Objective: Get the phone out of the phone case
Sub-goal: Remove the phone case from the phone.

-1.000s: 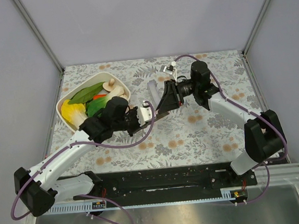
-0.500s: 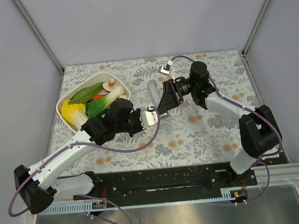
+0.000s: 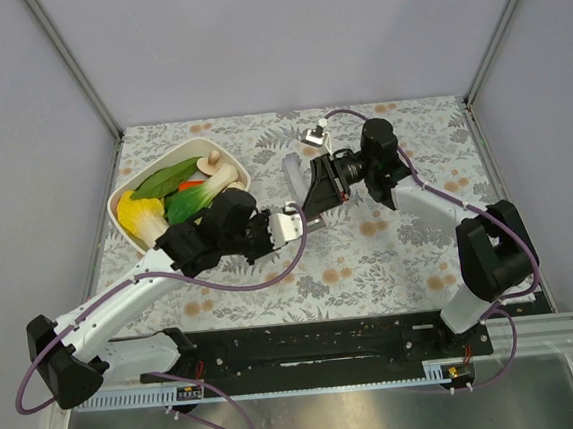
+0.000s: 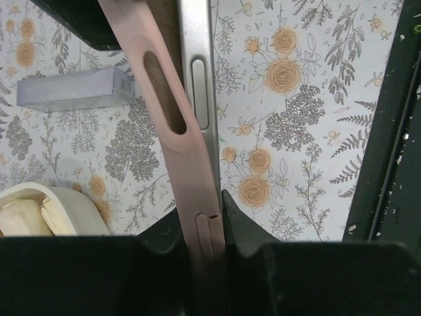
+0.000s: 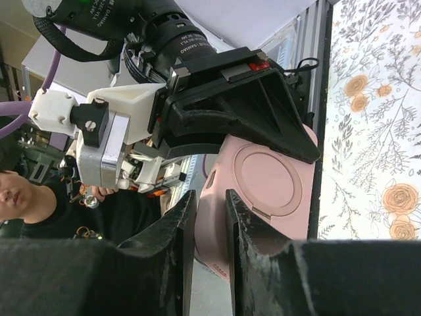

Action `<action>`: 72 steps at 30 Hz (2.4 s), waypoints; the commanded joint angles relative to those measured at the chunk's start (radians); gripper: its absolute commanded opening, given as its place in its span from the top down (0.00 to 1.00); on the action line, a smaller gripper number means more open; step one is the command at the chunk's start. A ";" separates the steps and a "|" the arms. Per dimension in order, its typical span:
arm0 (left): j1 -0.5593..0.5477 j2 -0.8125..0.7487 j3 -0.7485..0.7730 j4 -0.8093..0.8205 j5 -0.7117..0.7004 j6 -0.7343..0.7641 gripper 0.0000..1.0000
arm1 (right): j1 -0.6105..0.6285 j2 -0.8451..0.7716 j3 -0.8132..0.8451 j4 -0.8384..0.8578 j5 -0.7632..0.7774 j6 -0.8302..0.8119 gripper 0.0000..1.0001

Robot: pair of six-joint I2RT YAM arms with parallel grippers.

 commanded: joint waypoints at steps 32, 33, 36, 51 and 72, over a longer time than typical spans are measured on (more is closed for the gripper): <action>0.079 -0.017 0.023 0.131 0.400 -0.028 1.00 | -0.059 -0.179 0.263 -0.836 0.277 -0.638 0.30; 0.096 -0.018 0.017 0.141 0.421 -0.042 1.00 | -0.063 -0.189 0.268 -0.854 0.280 -0.647 0.30; 0.155 -0.020 0.006 0.176 0.492 -0.091 1.00 | -0.082 -0.222 0.281 -0.906 0.292 -0.701 0.29; 0.361 0.011 0.021 0.274 0.891 -0.308 1.00 | -0.068 -0.307 0.384 -1.466 0.450 -1.328 0.26; 0.361 0.049 -0.130 0.903 0.890 -0.809 1.00 | 0.001 -0.331 0.202 -0.896 0.482 -0.962 0.33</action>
